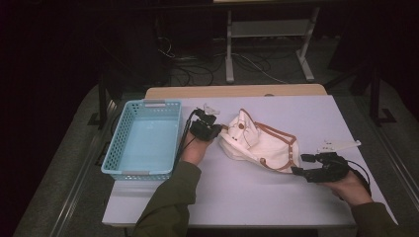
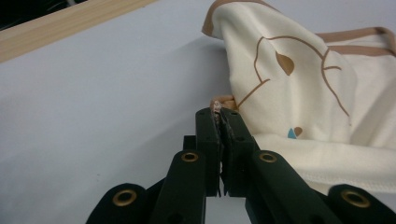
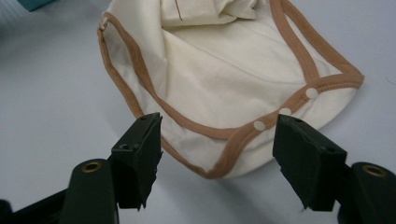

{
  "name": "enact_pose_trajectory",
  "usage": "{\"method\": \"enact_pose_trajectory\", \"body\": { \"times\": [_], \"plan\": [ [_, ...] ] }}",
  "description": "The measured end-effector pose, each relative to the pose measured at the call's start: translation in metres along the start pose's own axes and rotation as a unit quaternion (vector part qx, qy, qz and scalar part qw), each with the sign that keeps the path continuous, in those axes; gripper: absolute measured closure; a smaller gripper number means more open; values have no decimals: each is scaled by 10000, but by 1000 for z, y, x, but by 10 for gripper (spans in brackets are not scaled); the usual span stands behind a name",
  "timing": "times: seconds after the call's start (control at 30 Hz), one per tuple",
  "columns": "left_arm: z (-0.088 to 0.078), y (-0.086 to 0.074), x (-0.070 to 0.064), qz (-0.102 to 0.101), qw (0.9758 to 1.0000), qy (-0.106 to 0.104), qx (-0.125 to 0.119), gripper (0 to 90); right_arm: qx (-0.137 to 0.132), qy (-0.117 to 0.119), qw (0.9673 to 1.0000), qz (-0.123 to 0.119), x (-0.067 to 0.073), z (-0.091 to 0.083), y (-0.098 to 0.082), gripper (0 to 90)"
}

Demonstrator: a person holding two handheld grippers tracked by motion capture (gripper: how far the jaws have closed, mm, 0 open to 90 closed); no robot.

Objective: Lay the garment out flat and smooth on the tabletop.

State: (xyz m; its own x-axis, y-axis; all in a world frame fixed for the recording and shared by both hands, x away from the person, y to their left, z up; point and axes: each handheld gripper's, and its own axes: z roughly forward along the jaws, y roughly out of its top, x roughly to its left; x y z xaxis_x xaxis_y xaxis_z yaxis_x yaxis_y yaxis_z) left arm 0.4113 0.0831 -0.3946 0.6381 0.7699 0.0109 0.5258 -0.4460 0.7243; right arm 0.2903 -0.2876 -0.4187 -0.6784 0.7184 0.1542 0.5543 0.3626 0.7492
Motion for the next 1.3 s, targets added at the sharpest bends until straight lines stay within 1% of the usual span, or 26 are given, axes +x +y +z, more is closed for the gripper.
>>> {"method": "enact_pose_trajectory", "body": {
  "times": [0.13, 0.27, 0.3, 0.4, 0.53, 0.6, 0.63, 0.77, 0.83, 0.93, 0.97, 1.0, 1.03, 1.13, 1.17, 1.23, 1.3],
  "plan": [
    [7, 2, 3, -12, 9999, 127, 23, 861, -3, -6, 10000, -5, 0, 0, 0, 319],
    [13, 0, 1, 1, 9999, 122, 120, 845, 3, -10, 10000, -6, 0, 0, 0, 319],
    [14, -1, 0, -43, 9999, 96, 101, 832, 5, -11, 10000, -4, 0, 0, 0, 319],
    [11, -1, -2, -48, 9999, 64, 72, 733, 5, -12, 10000, -11, 0, 0, 0, 319],
    [-3, 2, -8, -68, 9999, -30, -81, 591, 2, -22, 10000, -15, 0, 0, 0, 319],
    [-11, 3, -13, -68, 9996, -165, -210, 546, 19, -12, 10000, -30, 0, 0, 0, 319],
    [-15, 4, -17, -36, 9994, -227, -244, 523, 23, -12, 10000, -31, 1, 0, 0, 319],
    [-26, 5, -30, 31, 9976, -601, -345, 485, 21, -18, 10000, -40, 0, 1, 0, 319],
    [-29, 4, -36, 73, 9965, -761, -333, 472, 26, -24, 10000, -39, 0, 1, 0, 319],
    [-31, 3, -44, 40, 9939, -1019, -424, 464, 24, -26, 10000, -46, 0, 1, 0, 319],
    [-32, 3, -47, 71, 9932, -1094, -393, 459, 25, -23, 10000, -40, 0, 1, 0, 319],
    [-32, 2, -50, 34, 9923, -1161, -422, 457, 32, -20, 10000, -29, 1, 1, 0, 319],
    [-32, 1, -52, 65, 9915, -1233, -401, 454, 27, -22, 10000, -46, 0, 1, 0, 319],
    [-32, -1, -60, 121, 9897, -1374, -375, 444, 37, -21, 10000, -40, 0, 1, 0, 319],
    [-32, -1, -64, 109, 9890, -1424, -391, 443, 39, -22, 10000, -37, 0, 1, 0, 319],
    [-32, -3, -70, 190, 9879, -1496, -358, 437, 50, -24, 10000, -31, 1, 1, 0, 319],
    [-30, -4, -75, 229, 9864, -1591, -354, 431, 50, -30, 10000, -16, 1, 2, 0, 319]
  ]
}}
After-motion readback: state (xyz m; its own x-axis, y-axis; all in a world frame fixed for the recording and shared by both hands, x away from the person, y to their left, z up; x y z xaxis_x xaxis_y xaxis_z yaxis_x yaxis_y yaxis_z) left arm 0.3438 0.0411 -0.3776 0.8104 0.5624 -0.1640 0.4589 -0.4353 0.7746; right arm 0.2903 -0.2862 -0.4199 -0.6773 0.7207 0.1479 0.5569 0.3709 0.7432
